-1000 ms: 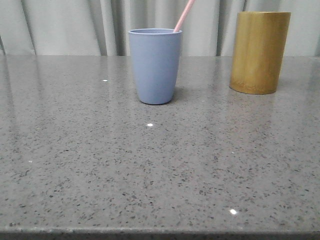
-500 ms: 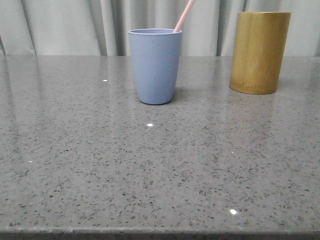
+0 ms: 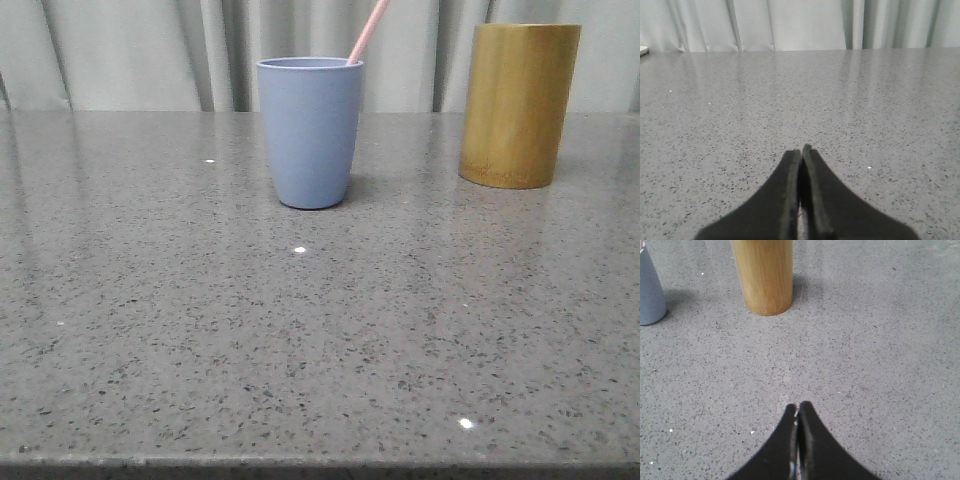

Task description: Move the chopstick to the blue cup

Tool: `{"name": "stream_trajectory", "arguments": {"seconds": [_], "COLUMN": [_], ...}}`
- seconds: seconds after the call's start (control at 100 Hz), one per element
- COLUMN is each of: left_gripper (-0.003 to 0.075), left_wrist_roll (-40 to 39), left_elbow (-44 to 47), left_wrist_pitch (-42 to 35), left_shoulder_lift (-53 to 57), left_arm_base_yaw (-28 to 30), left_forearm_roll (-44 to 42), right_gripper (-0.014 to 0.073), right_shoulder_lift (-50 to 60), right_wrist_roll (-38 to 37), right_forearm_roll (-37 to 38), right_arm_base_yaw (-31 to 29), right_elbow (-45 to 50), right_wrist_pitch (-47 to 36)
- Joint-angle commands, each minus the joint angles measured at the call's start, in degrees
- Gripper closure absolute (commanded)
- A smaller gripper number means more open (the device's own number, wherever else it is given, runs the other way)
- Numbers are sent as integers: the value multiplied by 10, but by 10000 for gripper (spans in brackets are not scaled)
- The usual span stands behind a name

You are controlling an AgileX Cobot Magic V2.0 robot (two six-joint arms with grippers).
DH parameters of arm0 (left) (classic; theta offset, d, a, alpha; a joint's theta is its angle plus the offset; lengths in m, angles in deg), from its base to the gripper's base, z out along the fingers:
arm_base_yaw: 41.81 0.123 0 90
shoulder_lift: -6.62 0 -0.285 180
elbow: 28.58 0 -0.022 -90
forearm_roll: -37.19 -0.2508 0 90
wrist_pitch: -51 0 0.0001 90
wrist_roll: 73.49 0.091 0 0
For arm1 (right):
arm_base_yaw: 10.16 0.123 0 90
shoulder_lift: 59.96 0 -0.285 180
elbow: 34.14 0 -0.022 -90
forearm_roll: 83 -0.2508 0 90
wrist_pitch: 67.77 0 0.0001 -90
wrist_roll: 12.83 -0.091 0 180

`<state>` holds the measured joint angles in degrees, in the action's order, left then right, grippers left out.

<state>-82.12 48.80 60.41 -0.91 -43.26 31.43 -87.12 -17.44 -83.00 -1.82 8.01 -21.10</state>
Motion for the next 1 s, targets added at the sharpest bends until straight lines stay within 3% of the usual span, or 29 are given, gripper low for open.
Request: {"name": "stream_trajectory", "arguments": {"seconds": [0.0,0.58,0.99], "left_gripper": [739,739,739], "left_wrist_roll": [1,1,1], "left_elbow": [4,4,4], "left_wrist_pitch": [-46,-46,-46], "left_shoulder_lift": [19,19,19], "left_arm_base_yaw": [2,2,2], "left_forearm_roll": [2,2,2], "right_gripper": [661,661,661], "right_shoulder_lift": [-4,2,171], "right_wrist_roll": [0,2,1], "right_forearm_roll": [4,12,18], "right_arm_base_yaw": [-4,-4,-18], "right_elbow": [-15,-7,183], "right_wrist_pitch": [-37,-43,-314]}}
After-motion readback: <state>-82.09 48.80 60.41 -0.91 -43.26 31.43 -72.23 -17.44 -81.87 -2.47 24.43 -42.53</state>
